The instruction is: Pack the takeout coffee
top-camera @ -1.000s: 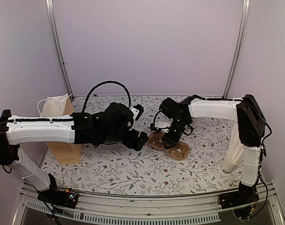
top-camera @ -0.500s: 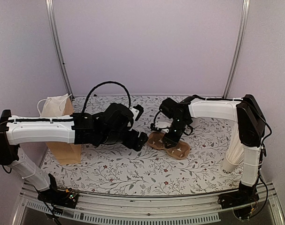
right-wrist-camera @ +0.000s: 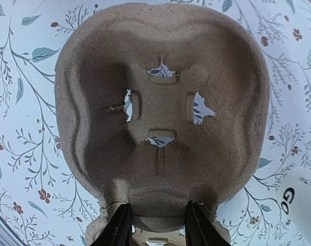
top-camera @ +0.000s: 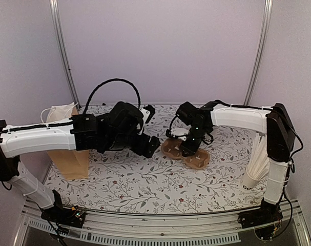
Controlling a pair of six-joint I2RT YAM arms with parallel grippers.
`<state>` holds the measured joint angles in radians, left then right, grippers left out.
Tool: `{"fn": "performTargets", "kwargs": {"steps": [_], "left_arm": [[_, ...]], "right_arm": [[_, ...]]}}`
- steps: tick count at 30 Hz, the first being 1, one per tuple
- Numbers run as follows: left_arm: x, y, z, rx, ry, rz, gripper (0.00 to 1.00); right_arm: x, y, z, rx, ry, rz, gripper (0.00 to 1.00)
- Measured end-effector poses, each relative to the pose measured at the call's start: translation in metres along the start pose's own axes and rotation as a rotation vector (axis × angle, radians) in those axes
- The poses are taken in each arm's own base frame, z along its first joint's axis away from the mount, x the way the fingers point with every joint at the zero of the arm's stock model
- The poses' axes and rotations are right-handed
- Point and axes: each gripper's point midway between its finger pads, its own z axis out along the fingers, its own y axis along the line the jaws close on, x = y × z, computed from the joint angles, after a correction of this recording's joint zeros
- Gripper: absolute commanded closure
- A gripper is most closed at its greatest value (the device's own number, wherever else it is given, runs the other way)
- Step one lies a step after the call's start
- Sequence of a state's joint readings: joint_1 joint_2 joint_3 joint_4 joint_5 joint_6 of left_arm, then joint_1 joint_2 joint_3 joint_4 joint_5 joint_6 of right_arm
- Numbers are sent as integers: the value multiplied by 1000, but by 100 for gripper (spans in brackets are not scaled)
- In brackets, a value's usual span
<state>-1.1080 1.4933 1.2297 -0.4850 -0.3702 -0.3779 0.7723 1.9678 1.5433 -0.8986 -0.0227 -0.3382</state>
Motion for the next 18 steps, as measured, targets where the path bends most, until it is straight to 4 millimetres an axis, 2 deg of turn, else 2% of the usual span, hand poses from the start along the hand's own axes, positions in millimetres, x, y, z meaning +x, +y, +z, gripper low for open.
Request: {"fn": "performTargets", "kwargs": {"steps": [3,7,10,12,14,18], "left_arm": [[-32,7,-32,-4,-77,-17,5],[-82,27,-101,-4,-232,-81,6],[-104,54,-152,-45,-320,-167,8],[-106,79,-180,-109,-340,-246,10],[-97,113,-200,-214,-327,-334,11],[-55,179,-219,-453,-237,-435,11]], "right_arm": [[-7,-5,-26,38,-56,-3,66],[-14,-12,-61,75,-139,-7,66],[-17,-17,-82,83,-195,0,66],[-18,-23,-95,81,-233,14,66],[-19,-31,-108,82,-273,34,66],[-20,-42,-128,93,-343,56,66]]}}
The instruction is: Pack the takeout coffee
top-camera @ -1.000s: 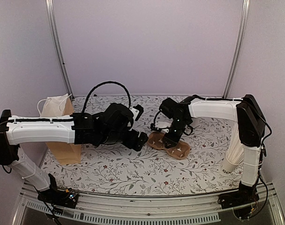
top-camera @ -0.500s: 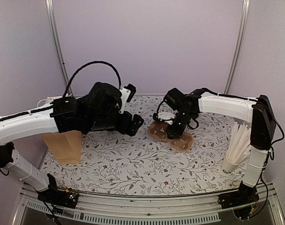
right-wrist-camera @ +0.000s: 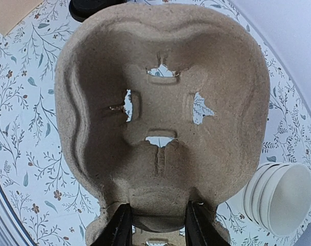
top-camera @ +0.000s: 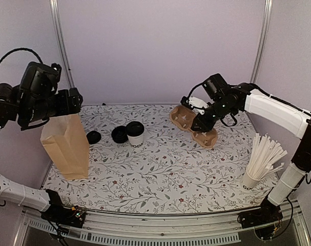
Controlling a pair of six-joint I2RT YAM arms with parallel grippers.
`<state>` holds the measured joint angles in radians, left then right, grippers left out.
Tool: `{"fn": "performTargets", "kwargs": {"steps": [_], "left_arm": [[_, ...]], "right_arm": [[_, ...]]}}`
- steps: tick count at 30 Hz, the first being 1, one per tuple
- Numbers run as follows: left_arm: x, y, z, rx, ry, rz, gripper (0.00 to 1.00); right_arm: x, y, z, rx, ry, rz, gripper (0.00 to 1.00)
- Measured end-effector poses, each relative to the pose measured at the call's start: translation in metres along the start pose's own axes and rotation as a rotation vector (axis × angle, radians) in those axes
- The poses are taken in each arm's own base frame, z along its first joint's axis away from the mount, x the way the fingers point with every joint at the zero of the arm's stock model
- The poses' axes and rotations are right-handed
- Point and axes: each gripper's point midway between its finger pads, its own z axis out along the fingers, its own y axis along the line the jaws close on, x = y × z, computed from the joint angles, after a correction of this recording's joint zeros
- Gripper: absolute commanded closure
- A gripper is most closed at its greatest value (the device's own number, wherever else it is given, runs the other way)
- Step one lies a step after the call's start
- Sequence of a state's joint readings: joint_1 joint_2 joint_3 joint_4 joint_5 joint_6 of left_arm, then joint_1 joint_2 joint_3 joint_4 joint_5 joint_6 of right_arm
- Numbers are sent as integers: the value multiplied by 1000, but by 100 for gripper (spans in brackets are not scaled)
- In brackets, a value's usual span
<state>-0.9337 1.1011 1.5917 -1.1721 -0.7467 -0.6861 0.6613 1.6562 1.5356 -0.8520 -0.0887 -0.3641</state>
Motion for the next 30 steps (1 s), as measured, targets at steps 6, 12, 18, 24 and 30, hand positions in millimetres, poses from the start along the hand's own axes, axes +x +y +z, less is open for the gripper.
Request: {"fn": "performTargets", "kwargs": {"steps": [6,12,18,24,30], "left_arm": [[41,80,11,-263,104,-19,13],[44,114,7,-393,97,-28,15],[22,156,4,-561,73,-39,11],[23,190,30,-599,140,-79,9],[31,203,74,-517,226,-101,12]], "right_arm": [[-6,4,-9,-18,-39,-3,66],[-2,8,-6,-35,-31,-1,66],[1,10,-3,-49,-26,0,65],[1,15,-2,-74,-29,1,65],[2,18,-1,-88,-29,1,65]]}}
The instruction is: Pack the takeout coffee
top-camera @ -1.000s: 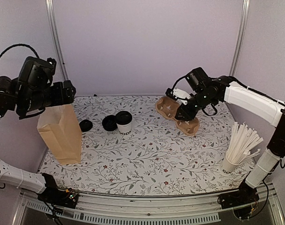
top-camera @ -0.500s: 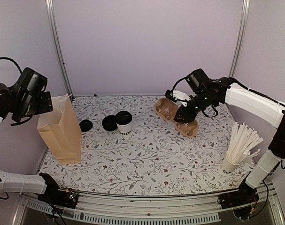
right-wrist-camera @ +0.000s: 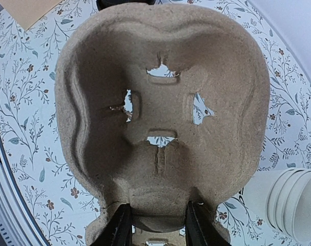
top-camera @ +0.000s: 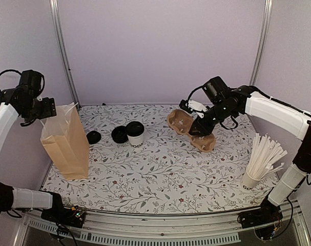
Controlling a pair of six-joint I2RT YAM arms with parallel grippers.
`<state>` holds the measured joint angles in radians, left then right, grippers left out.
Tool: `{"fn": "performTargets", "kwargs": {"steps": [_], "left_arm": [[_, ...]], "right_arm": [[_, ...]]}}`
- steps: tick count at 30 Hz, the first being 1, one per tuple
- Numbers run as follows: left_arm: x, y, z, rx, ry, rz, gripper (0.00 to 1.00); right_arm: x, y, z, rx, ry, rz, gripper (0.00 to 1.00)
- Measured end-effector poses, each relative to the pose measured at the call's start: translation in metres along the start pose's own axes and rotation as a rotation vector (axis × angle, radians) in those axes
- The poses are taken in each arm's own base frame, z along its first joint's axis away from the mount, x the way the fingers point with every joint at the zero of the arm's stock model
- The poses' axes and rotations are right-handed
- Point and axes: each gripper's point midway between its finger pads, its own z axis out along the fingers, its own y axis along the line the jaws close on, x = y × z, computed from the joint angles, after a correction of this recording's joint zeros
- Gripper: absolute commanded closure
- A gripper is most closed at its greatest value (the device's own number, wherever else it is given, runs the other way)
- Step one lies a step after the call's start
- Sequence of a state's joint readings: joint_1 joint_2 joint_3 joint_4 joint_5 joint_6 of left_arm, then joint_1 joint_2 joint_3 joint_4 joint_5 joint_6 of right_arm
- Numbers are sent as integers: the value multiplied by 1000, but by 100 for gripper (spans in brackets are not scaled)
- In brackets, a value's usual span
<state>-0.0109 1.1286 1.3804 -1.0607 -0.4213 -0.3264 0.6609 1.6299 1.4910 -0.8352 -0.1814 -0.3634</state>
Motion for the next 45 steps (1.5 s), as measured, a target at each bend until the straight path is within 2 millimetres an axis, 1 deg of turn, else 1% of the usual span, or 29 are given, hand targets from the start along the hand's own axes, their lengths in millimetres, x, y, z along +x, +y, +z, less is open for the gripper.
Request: {"fn": "performTargets", "kwargs": {"steps": [1,3,5,8,10,14,16,18,22,23,26,29,32,35,37,39,41,45], "left_arm": [[0,-3,7,15,13,6,11],[-2,-9,13,43,22,14,11],[-4,-14,13,69,13,21,12],[-9,-14,11,90,-5,17,20],[-10,-14,13,96,-7,14,26],[0,-16,23,109,28,19,33],[6,-17,29,109,49,20,42],[12,-17,33,105,69,27,48],[15,-17,37,102,79,24,55],[15,-17,37,103,78,22,54],[15,-17,36,107,78,24,42],[15,-19,31,125,74,20,35],[7,-14,17,127,46,9,30],[-8,-5,-1,109,-12,-11,26],[-11,-1,-6,96,-27,-15,24],[-7,0,-4,88,-13,-15,23],[-1,-1,2,88,11,-11,22],[12,-5,16,87,67,-2,23]], "right_arm": [[1,0,1,-2,1,0,65],[4,2,3,-7,7,2,65],[6,3,5,-12,13,3,65],[7,3,6,-15,14,3,65],[6,3,6,-17,9,3,65],[5,4,5,-19,6,2,65],[5,4,5,-19,6,2,65],[4,3,5,-18,4,2,65],[-3,2,0,-11,-14,-3,65],[-5,1,-1,-9,-19,-6,65],[-8,1,-3,-6,-29,-9,65],[-9,0,-3,-6,-30,-12,65],[-9,0,-3,-7,-30,-12,65],[-10,1,-4,-9,-33,-13,65],[-11,1,-4,-12,-36,-14,65],[-12,2,-5,-17,-42,-15,65],[-13,3,-5,-22,-45,-17,65],[-13,3,-5,-24,-46,-21,65]]}}
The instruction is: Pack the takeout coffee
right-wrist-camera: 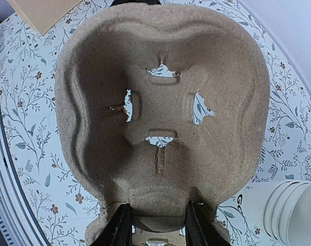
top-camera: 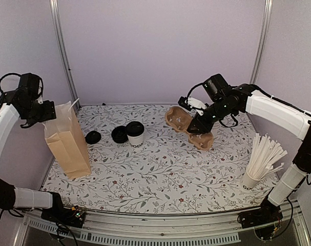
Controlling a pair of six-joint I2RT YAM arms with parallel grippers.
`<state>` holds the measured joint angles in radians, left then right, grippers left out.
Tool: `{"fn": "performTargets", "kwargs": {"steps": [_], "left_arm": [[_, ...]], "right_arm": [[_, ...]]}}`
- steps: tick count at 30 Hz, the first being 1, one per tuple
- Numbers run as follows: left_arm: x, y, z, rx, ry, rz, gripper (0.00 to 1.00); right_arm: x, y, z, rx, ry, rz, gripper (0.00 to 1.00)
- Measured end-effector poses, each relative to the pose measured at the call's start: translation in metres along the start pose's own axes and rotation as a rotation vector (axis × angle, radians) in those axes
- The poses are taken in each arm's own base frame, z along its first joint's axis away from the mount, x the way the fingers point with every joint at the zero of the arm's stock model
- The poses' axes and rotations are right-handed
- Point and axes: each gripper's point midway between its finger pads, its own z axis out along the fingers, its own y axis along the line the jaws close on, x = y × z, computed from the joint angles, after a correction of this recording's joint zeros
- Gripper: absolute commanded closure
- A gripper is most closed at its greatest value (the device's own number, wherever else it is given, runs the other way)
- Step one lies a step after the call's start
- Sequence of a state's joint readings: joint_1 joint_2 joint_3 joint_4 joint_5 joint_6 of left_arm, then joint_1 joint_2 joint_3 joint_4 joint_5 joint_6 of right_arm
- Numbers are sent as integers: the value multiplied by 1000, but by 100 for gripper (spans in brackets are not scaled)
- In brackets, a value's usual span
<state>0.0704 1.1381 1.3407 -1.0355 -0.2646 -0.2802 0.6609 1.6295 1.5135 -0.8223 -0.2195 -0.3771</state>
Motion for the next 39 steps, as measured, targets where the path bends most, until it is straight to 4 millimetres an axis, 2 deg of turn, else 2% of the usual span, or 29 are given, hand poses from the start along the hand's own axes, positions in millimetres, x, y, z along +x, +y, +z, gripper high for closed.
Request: {"fn": "performTargets", "kwargs": {"steps": [2,8,19,23,28,34,36,39], "left_arm": [[1,-1,4,0,10,-1,28],[0,4,13,-20,27,-6,55],[2,12,19,-73,43,-17,67],[3,16,21,-94,45,-19,84],[2,16,23,-95,39,-15,100],[-1,9,23,-58,29,6,100],[-2,3,20,-31,31,21,100],[-12,-18,4,32,-2,61,100]], "right_arm": [[0,0,0,0,0,-1,65],[1,0,0,-1,1,-1,65],[0,1,0,-4,0,-1,65],[0,1,0,-5,-1,-1,65],[0,1,0,-8,-2,-1,66],[-1,1,0,-4,-4,-2,66],[-1,0,0,1,-4,-5,66],[-6,-1,-5,8,-17,-17,66]]}}
